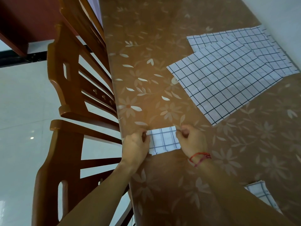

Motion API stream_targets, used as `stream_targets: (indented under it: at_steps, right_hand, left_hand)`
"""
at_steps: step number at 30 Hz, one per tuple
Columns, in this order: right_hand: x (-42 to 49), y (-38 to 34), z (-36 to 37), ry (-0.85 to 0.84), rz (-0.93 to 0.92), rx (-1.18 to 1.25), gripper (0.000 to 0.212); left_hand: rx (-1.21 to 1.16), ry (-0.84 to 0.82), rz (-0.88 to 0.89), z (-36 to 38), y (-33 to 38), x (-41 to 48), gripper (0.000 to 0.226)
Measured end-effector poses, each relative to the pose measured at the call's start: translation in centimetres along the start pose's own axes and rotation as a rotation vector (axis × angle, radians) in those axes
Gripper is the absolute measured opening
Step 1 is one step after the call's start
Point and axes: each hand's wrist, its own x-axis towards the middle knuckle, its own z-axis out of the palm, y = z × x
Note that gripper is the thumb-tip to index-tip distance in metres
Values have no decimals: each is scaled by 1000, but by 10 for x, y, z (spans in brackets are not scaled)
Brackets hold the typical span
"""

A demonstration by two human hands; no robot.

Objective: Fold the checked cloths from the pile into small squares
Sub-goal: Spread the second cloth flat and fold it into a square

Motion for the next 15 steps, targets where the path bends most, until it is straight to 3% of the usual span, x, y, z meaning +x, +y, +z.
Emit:
stream_targets:
  at_steps: [3,6,11,15]
  right_hand:
    - [-2,-3,9,65,-301,-208,31]
    - [-10,-7,29,-8,-581,-366,44]
    - [-20,6,61,-205,-689,-453,56]
    - [-19,11,65,-198,-696,-519,56]
  left_hand:
    - [213,-14,317,12,-3,-3,35]
    - [373,-54,477,28,-12,-7,50]
    - [477,-133,497,41,-27,-16,55]
    - [510,-157,484,44,-38,-17,55]
